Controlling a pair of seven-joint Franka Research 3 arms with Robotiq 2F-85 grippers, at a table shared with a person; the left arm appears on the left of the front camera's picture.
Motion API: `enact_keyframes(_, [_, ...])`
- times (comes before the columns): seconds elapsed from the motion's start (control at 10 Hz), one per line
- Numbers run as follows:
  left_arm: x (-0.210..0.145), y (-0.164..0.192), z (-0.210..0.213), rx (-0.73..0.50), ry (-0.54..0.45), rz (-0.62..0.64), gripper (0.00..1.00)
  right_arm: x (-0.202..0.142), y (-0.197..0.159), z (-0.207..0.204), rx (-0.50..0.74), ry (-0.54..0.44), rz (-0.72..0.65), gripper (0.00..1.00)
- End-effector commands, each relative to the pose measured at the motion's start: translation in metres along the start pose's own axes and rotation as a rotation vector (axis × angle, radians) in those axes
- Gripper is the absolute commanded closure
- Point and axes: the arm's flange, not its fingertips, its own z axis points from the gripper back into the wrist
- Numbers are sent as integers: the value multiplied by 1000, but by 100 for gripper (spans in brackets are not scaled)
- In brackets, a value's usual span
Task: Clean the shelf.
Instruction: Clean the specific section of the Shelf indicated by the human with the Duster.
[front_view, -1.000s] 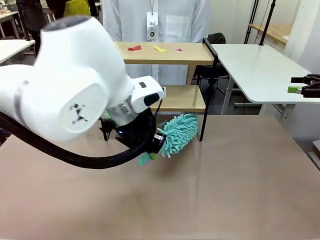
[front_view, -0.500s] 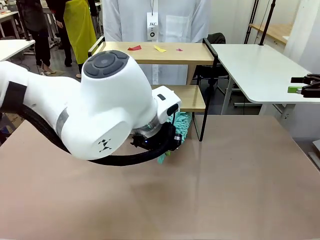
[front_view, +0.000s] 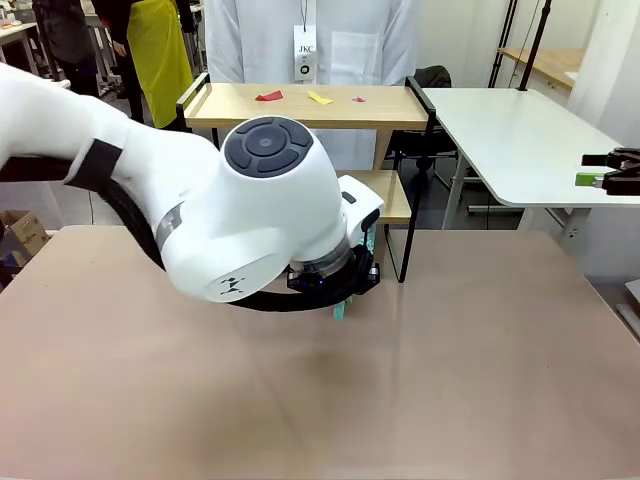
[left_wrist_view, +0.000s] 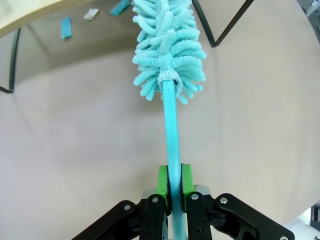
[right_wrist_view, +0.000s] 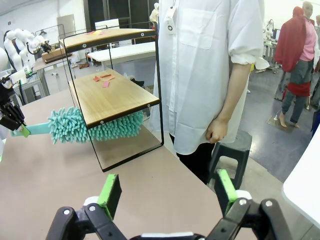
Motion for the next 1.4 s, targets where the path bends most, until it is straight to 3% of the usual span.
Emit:
enact_keyframes(0.0, [7,-25,-31,12,-10,20,87,3,0,-1,-8,-3,5,0])
enact_keyframes(0.8, [-3,-41,-75,27,93,48,87,3,0,-1,-8,-3,5,0])
enact_keyframes(0.9, [-4,-23,-53,4,89,19,87,3,0,-1,-8,-3,5,0])
enact_keyframes(1.3, [-5,-27,-59,8,103,22,87,3,0,-1,-8,-3,5,0])
